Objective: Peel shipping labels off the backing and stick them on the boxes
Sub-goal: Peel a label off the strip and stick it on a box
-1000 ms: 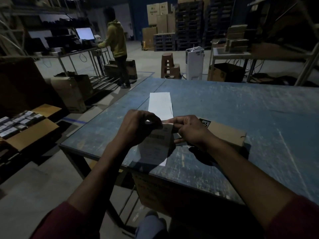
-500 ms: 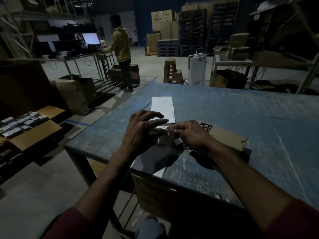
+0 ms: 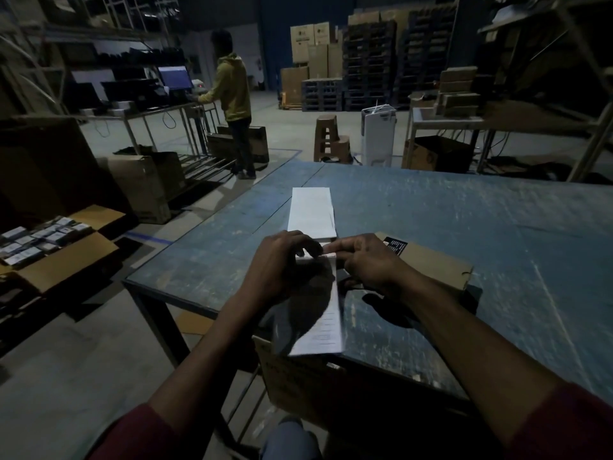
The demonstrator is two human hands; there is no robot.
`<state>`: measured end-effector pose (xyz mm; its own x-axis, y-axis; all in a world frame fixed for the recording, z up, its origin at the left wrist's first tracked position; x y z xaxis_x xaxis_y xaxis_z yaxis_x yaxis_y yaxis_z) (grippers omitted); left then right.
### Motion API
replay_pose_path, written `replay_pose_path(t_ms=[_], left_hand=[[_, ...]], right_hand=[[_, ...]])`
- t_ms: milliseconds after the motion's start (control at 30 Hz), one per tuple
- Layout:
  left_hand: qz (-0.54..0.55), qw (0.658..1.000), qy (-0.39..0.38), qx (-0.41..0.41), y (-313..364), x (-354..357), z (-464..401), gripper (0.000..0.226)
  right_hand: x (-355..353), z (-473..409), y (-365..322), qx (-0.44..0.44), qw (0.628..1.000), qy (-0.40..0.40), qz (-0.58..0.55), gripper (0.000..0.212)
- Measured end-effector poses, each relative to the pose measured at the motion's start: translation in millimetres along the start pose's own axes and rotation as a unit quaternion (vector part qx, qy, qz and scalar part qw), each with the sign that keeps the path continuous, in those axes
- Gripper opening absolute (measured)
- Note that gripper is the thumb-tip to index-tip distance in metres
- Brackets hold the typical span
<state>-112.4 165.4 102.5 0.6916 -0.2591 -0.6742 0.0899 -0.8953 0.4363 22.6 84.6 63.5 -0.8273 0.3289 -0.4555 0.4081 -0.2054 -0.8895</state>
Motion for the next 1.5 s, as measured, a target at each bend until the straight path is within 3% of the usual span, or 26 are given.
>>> replay_pose_path(t_ms=[233,367,567,867,1067,1300,1433,1500], left_hand=[[-0.014,1.000,0.001,-0.010,3,-1,-4,0.015],[-0.027,1.000,-0.002,-0.007,4,-3,-6,0.006],[-0.022,1.000,0.019,-0.003,-1,-4,-5,0.009],[-0.031,0.996,0.046,0.070,8,-4,10,0.009],[0.087,0.995,0.049,0.006,13,-28,24,0.008],[0.149,0.982,0.113,-0.024,21,-91,42,0.009],[0.134,0.979,0.151,-0.036,26,-127,54,0.009],[0.147,0.968,0.192,-0.059,22,-149,61,0.009]], right_hand=[[7,5,-4,-0.008,0.998,-0.047,-0.041,0.053],[9,4,-2,-0.003,0.998,-0.042,-0.048,0.038],[10,-1,6,0.005,0.998,-0.042,-0.057,0.030],[9,-6,15,0.014,0.999,-0.008,-0.039,0.034],[13,-8,28,0.037,0.999,0.006,-0.034,0.030],[9,-11,13,-0.049,0.980,-0.006,0.195,0.019],[14,2,4,-0.081,0.962,-0.003,0.259,0.045],[14,5,4,-0.086,0.960,0.002,0.266,0.046]])
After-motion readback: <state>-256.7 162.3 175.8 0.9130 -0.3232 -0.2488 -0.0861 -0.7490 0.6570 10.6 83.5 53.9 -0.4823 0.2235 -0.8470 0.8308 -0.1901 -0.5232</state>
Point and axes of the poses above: each hand's wrist, its own z-axis away from the middle knuckle, its own x-axis out of the palm, y = z × x, the point moved 8 cm from there along -z, towards the middle knuckle, and after that the axes turned 8 degrees about z, right-handed, at the moved point
